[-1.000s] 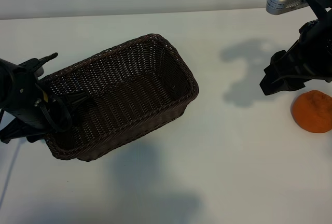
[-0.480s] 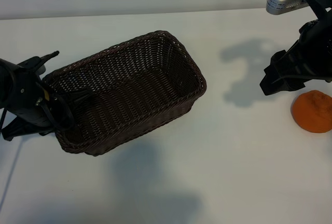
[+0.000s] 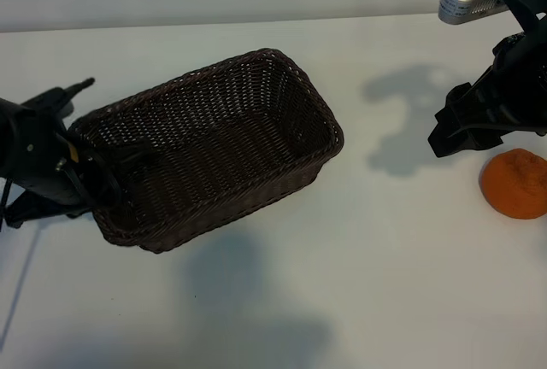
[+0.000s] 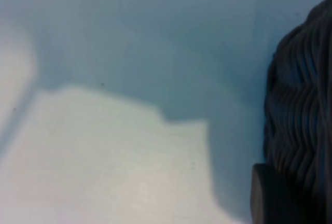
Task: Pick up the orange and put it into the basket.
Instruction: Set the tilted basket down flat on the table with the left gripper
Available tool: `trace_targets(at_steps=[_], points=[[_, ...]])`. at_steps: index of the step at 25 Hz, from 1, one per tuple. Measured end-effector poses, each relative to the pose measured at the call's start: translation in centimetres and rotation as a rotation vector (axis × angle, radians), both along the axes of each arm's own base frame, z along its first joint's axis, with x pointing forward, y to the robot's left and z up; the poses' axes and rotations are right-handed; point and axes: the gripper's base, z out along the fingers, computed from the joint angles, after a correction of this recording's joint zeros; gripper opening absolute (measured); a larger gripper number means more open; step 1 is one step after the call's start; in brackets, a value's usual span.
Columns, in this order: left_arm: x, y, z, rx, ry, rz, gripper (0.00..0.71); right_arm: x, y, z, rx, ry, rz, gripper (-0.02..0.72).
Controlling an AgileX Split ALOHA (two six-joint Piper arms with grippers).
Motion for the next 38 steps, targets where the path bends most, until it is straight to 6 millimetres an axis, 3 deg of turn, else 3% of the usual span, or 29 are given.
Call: trace_targets(at_steps=[13,24,30,38], points=[[-1.9,1.5,6.6,-0.056,-0.239,0.011,0.148,0.0,0.0,0.0,0.000,0.003,0.001,0.587],[-1.9,0.7,7.2,-0.127,-0.286,-0.068,0.148,-0.1,0.0,0.0,-0.001,0.008,0.003,0.587],[1.6,-0.5,6.3,-0.087,-0.201,-0.211,0.147,-0.1,0.0,0.0,-0.005,0.012,0.005,0.587],[7.4,-3.9,7.9,-0.215,-0.211,-0.453,0.147,-0.2,-0.2,-0.1,-0.021,0.018,0.010,0.587]])
